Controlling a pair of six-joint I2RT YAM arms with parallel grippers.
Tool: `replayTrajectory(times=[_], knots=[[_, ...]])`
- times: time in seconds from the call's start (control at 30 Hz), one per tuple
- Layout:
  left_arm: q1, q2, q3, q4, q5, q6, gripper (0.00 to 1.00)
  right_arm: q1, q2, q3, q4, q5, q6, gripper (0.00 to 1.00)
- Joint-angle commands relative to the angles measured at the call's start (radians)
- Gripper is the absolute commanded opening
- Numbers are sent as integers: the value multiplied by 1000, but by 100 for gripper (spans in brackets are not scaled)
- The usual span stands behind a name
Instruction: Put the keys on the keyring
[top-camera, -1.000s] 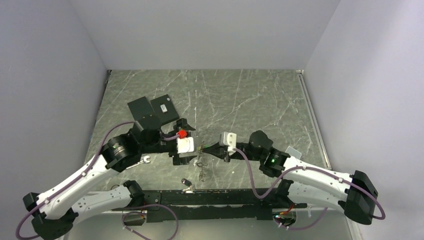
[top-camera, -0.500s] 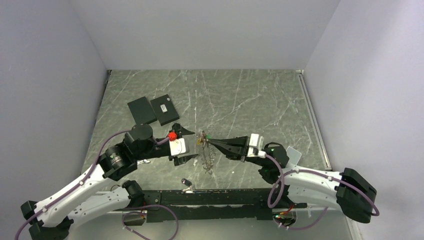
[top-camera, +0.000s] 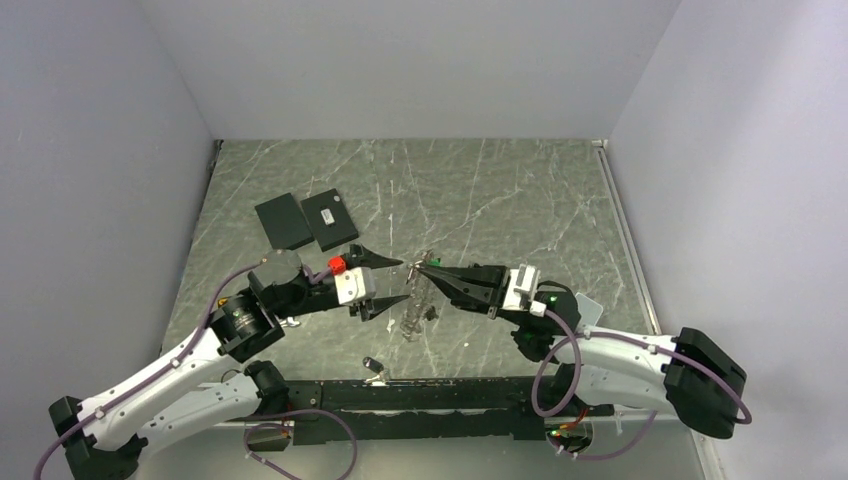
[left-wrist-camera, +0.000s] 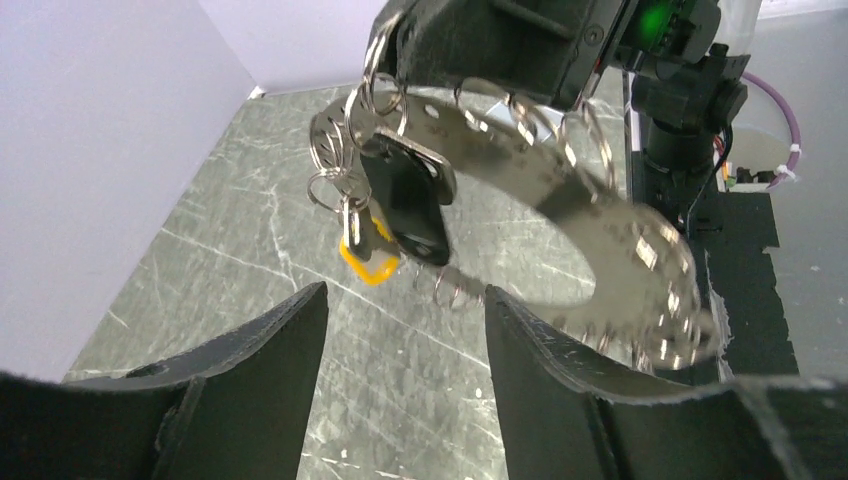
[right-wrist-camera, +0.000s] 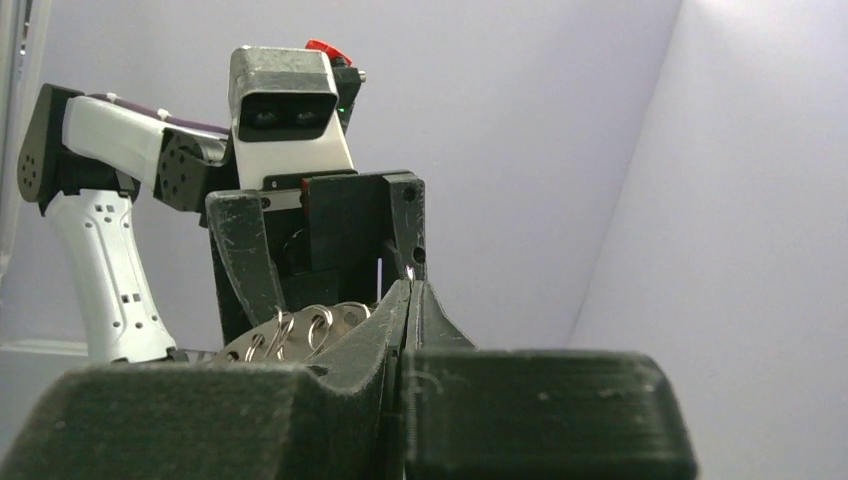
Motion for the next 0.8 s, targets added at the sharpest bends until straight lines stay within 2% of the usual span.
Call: replayTrajectory(times=[0.0,0.1,0.37,0.47,0.63,0.77], knots=[[-2,3,3,128,16,-42,64,0,10,52,82,-9,-25,0],[-2,5,1,154,1,-50,63,0,20,52,87,-9,-28,0],[-3,18,8,194,3,-56,46,0,46,43,126,-1,-20,0],[-2,22,9,191,4,-52,34,0,50,43,131,-2,-18,0],[-3,27,17,161,13,-39,0,0,45,43,134,-1,-15,0],[-2,15,18,137,12,-34,0,0,38,45,155,12,-18,0]])
